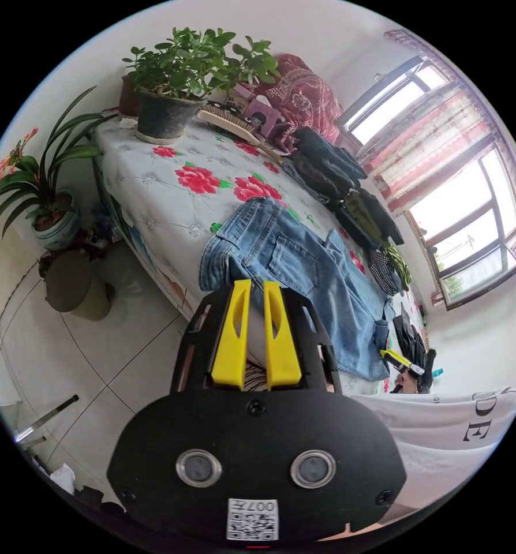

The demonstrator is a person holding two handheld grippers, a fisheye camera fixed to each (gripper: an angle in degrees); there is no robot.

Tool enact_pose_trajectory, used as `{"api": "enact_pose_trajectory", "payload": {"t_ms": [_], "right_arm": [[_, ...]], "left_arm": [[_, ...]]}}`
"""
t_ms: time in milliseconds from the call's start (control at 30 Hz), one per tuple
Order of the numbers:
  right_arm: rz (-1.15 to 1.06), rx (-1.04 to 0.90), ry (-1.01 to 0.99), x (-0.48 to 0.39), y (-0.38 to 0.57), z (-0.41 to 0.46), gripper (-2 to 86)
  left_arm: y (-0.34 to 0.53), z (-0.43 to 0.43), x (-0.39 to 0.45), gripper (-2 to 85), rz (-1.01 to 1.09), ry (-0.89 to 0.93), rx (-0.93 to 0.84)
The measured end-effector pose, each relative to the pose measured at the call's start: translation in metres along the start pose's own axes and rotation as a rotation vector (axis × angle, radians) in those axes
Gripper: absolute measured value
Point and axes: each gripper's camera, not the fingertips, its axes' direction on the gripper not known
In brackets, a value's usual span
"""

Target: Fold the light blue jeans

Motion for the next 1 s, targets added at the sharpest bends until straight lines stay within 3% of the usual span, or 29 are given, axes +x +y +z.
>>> {"api": "enact_pose_trajectory", "payload": {"t_ms": [67,133,267,467,667,833,1000], "right_arm": [[0.021,-0.052,0.148,0.007,0.000,0.011,6.0],[0.075,0.046,0.187,0.027,0.008,-0.020,5.4],[0.389,0.358,0.137,0.114,0.082,-0.121,6.2],[0.849,0.321,0.005,0.210,0.218,-0.128,8.5],[0.940,0.297,-0.245,0.222,0.245,-0.081,8.8],[0.967,0.308,-0.163,0.247,0.218,-0.062,6.4],[0.995,0.282,-0.222,0.292,0.185,-0.052,0.9]], "left_arm": [[0.009,0.004,0.009,3.6,0.015,0.004,-0.027],[0.014,0.008,0.014,2.5,0.019,0.001,-0.063],[0.020,0.011,0.024,0.7,0.053,-0.013,-0.086],[0.020,0.035,0.034,1.4,0.058,0.013,-0.135],[0.008,0.067,0.057,4.5,0.103,0.044,-0.201],[0.004,0.086,0.081,4.9,0.163,0.047,-0.243],[0.005,0.098,0.091,4.8,0.164,0.045,-0.267]]}}
